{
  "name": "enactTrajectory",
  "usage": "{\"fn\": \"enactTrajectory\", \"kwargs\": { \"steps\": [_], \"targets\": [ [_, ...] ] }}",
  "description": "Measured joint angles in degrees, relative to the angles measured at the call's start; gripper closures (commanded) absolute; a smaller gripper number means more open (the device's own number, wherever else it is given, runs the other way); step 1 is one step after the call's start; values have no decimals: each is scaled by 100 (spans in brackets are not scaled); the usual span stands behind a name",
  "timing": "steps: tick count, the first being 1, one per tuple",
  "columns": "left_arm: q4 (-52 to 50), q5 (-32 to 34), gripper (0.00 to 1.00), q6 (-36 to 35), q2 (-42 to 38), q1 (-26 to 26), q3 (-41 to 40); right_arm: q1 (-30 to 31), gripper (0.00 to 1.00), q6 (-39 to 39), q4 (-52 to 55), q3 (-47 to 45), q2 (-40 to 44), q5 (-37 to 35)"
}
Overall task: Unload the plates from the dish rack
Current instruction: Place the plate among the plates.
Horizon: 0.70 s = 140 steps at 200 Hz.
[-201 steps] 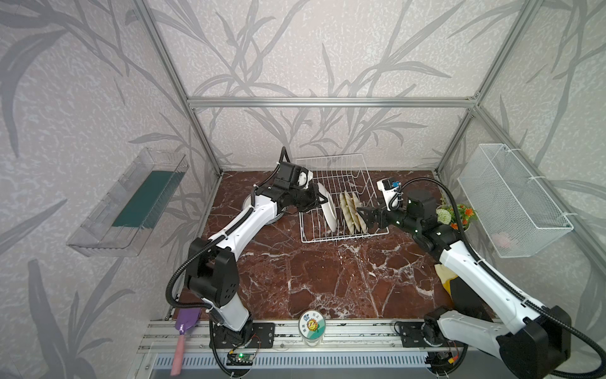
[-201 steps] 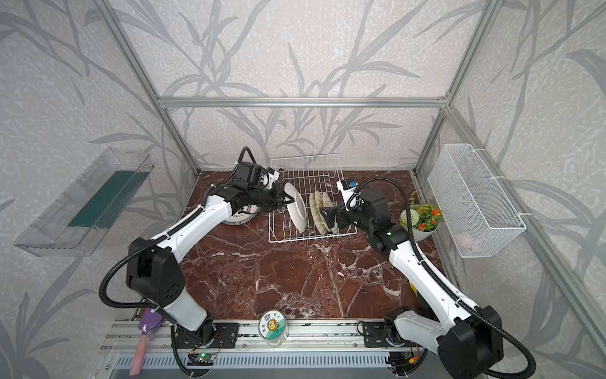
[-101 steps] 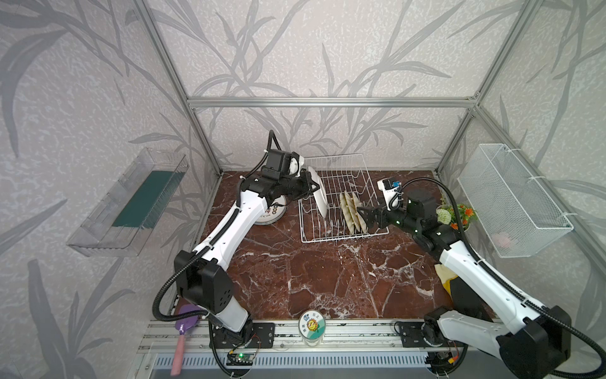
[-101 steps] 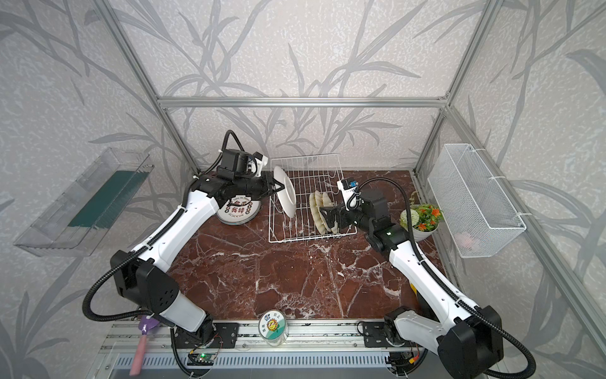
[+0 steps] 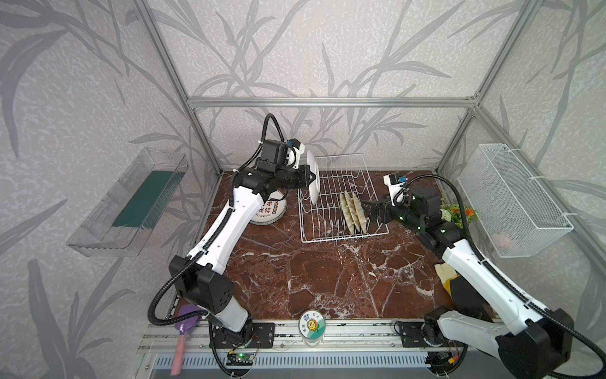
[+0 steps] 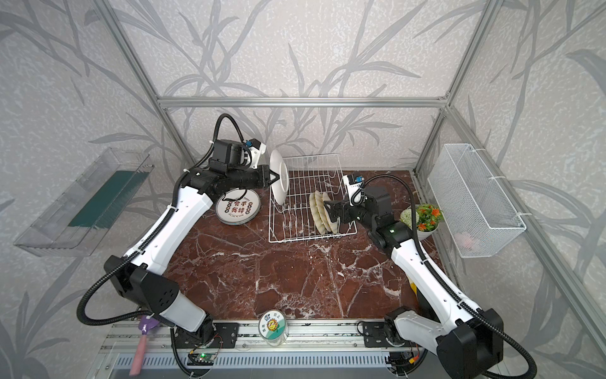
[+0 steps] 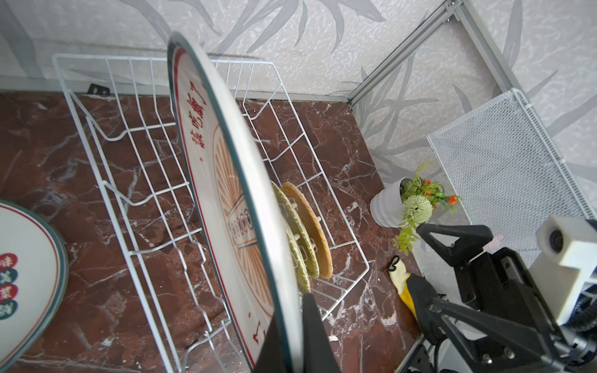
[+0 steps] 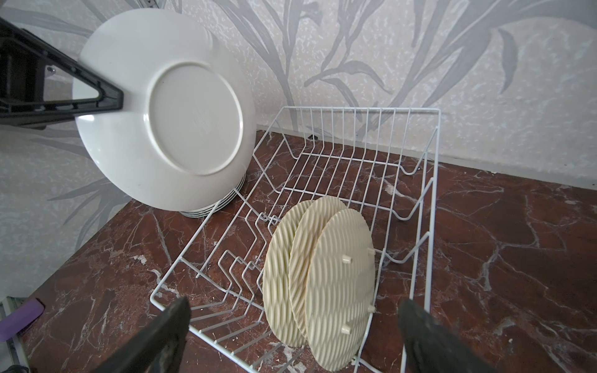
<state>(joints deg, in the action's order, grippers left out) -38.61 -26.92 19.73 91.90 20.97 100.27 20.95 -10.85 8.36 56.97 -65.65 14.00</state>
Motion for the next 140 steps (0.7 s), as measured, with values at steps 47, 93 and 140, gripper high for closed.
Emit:
{"fn": "enactTrajectory", "kwargs": {
  "steps": [47, 93, 140],
  "targets": [
    [-39, 157, 100, -1014, -13, 114, -9, -295, 1, -782, 28, 216, -129, 160],
    [-24, 391, 100, -2041, -260, 304, -402, -313, 1, -1429, 63, 507, -459, 330],
    [249, 774, 100, -3213, -680, 555, -1169, -313, 1, -1956, 59, 728, -640, 468]
  ]
}}
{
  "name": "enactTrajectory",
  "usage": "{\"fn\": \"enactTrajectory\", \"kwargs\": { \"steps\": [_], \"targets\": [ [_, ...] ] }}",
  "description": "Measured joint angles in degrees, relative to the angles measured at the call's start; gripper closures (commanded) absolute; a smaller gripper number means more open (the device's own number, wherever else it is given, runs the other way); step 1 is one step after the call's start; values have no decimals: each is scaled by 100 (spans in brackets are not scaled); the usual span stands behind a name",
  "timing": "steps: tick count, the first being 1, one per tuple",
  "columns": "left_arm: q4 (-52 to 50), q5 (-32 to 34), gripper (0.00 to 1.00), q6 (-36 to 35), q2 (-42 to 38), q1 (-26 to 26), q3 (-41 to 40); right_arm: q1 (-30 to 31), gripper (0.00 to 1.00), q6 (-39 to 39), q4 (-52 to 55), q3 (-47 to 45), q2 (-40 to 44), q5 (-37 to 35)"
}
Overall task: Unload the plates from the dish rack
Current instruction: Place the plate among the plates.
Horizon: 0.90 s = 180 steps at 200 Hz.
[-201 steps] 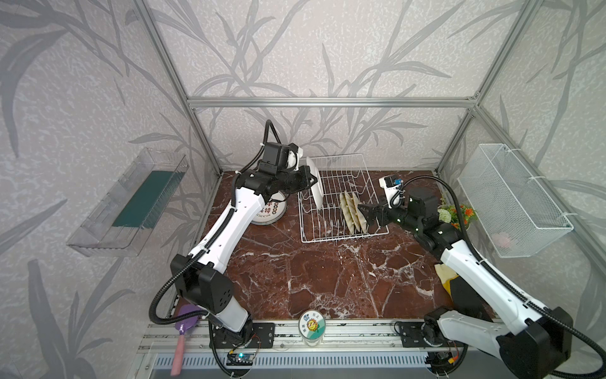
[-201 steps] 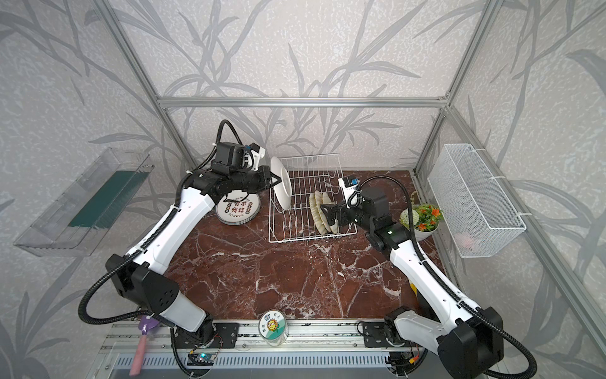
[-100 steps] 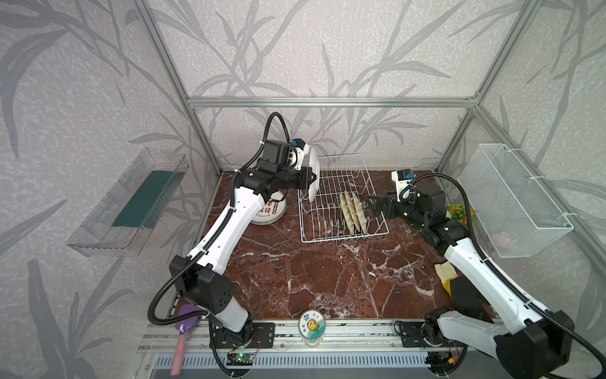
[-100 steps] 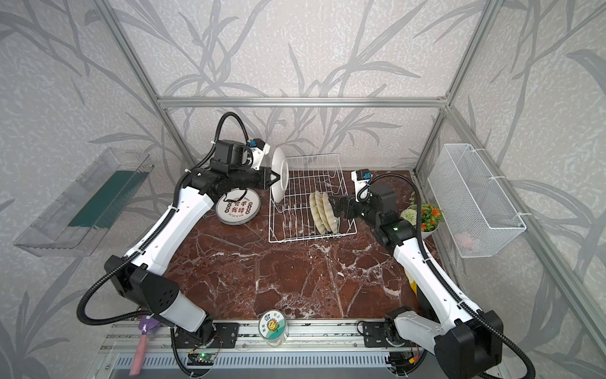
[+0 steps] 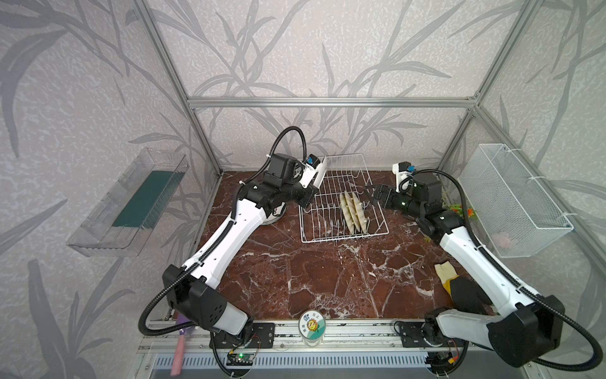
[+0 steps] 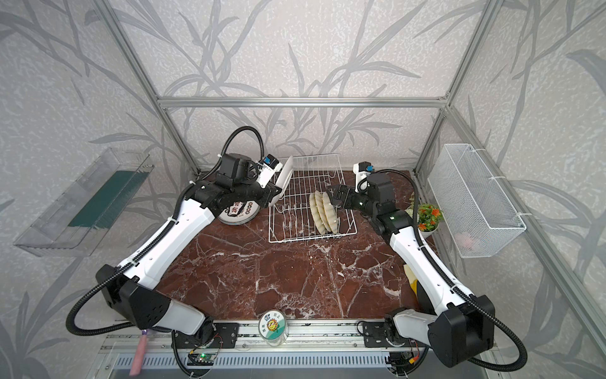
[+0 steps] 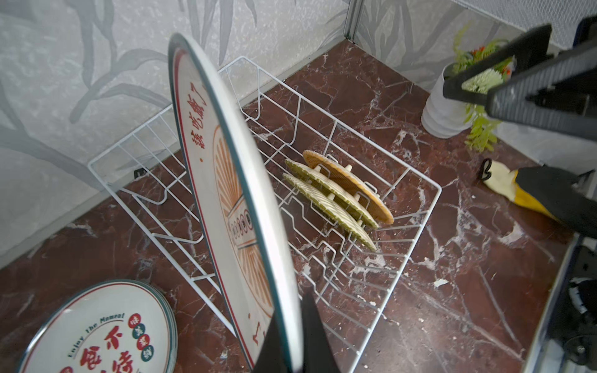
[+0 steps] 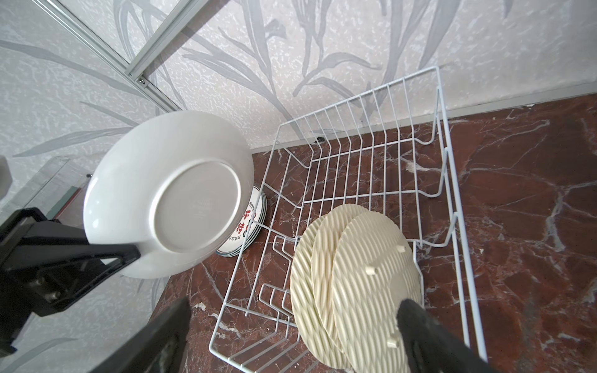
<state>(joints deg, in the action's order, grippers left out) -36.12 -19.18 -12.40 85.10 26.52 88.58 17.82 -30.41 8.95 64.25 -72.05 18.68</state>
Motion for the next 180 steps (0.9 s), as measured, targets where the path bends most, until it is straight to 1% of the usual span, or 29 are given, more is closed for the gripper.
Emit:
{"fn": "enactTrajectory", "kwargs": {
  "steps": [68, 91, 144, 180],
  "targets": [
    [507, 341, 100, -1580, -376, 186, -654, 0, 0, -625, -20, 376, -299, 175],
    [612, 452, 100, -2127, -409, 275, -857, 2, 1, -789, -35, 446, -409, 225],
    [621, 935, 100, -3233, -409, 546, -1032, 103, 4, -1043, -50, 603, -579, 256],
    [706, 1182, 100, -3764, -409, 726, -1130, 195, 8, -1167, -50, 765, -706, 289]
  ]
}}
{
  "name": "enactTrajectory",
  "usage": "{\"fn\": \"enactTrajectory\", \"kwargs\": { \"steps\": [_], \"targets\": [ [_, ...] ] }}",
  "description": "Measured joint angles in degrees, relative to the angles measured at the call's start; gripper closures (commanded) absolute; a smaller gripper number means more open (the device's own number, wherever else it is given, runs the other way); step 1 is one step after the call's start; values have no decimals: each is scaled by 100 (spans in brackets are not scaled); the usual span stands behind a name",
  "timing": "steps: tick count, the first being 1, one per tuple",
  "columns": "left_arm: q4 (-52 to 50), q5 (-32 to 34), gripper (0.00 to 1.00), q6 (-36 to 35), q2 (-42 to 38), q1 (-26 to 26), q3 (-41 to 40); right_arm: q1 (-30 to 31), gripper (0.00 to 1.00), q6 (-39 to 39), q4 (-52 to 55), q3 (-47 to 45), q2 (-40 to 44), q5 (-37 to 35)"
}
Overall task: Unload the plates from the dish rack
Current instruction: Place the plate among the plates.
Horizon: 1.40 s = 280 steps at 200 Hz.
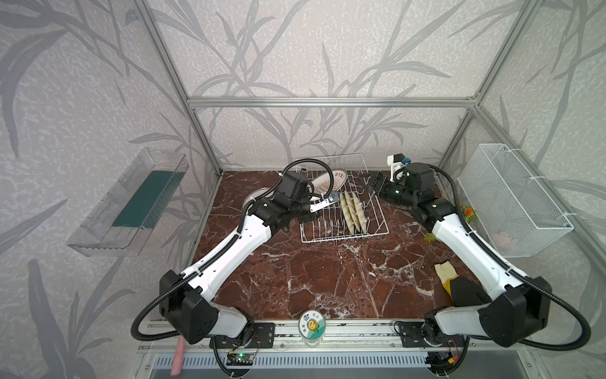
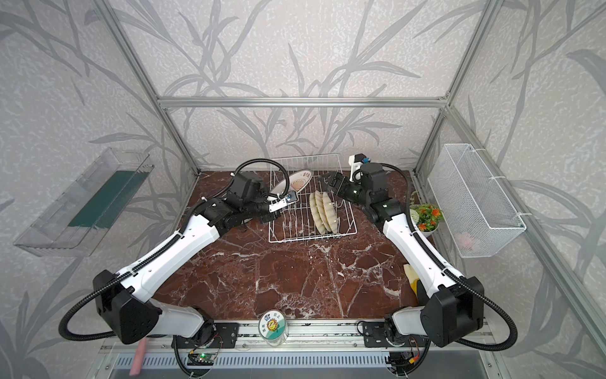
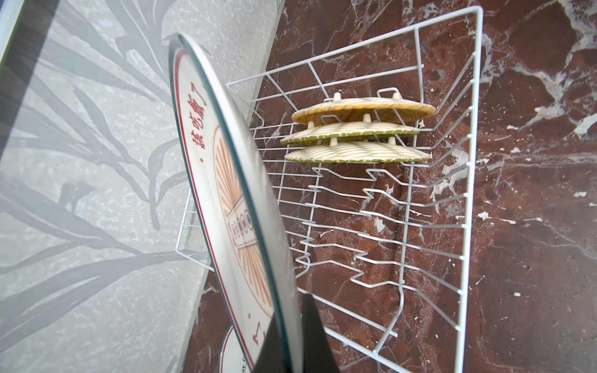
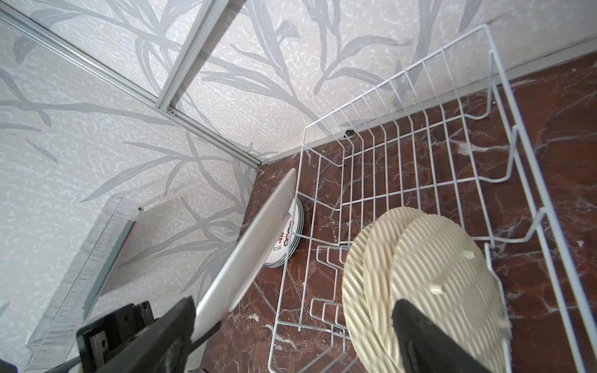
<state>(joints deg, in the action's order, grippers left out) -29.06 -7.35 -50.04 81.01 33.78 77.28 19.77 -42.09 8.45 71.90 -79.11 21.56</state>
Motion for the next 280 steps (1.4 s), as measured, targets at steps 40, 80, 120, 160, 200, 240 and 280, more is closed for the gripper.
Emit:
{"fn": "enactTrajectory", "kwargs": {
  "steps": [40, 80, 120, 160, 200, 240, 280],
  "targets": [
    [210, 109, 100, -605, -59, 140, -367, 114, 15, -114, 13, 212, -282, 4],
    [323, 175, 100, -1104, -229, 260, -595, 203, 21, -168, 240, 531, -654, -13],
    [494, 393, 100, -1493, -310, 356, -616, 302, 28, -264, 498, 664, -911, -48],
    [560, 693, 100, -1860, -308, 498, -717, 361, 42, -291, 737, 863, -1119, -48],
    [1056, 946, 100, -2118, -334, 586, -1204, 382, 53, -356, 859, 863, -1198, -4],
    [1137, 1012, 100, -2162, -334, 588, -1226, 382, 62, -348, 997, 872, -1342, 31],
    [1204, 1027, 100, -2157, -334, 588, -1226, 387, 72, -328, 1029, 874, -1355, 68]
  ]
}}
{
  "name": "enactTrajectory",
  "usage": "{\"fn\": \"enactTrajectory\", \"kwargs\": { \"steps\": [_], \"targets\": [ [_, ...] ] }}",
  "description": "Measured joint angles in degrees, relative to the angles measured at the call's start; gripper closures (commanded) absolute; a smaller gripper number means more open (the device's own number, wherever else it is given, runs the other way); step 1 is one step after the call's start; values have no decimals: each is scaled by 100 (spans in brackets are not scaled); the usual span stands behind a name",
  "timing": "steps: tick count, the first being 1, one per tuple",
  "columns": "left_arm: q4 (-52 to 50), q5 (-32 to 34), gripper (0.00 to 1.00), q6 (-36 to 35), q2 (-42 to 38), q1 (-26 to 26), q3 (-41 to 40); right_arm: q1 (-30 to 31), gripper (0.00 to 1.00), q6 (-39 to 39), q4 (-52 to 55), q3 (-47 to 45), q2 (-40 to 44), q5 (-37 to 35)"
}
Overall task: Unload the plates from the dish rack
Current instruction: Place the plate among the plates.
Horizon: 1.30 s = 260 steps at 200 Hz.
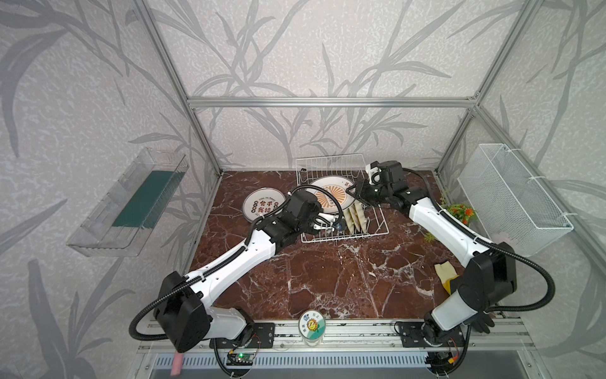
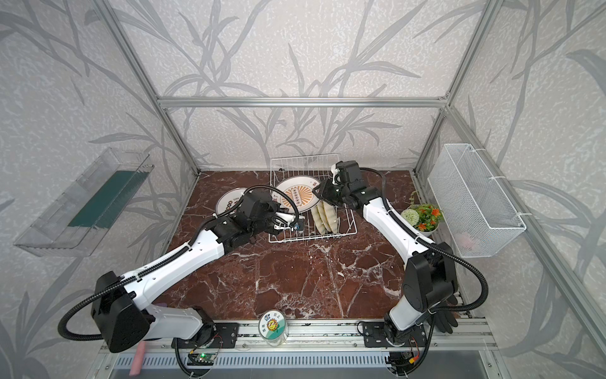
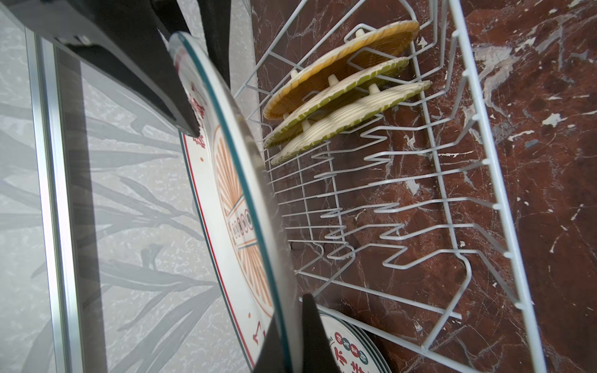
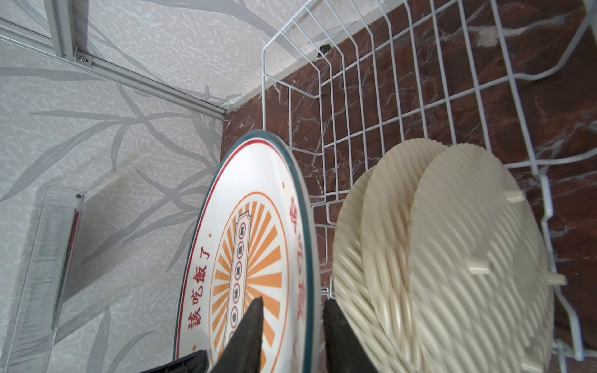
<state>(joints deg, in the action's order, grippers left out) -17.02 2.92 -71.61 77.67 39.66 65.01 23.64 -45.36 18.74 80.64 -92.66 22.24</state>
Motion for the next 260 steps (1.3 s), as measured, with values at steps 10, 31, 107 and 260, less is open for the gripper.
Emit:
{"fn": "enactTrajectory", "kwargs": {
  "steps": [10, 31, 107, 260],
  "targets": [
    [0, 0, 100, 0, 0, 0, 0, 0, 76, 0, 0, 0, -7, 26],
    [-4, 0, 100, 2, 0, 0, -4, 0, 81, -7, -15, 2, -35, 63],
    [72, 59, 79, -28, 0, 33, -107, -20, 100, -474, -70, 26, -227, 160],
    [450, -568, 1, 1947, 0, -544, -114, -656, 100, -376, -1357, -1110, 756, -382]
  ]
}}
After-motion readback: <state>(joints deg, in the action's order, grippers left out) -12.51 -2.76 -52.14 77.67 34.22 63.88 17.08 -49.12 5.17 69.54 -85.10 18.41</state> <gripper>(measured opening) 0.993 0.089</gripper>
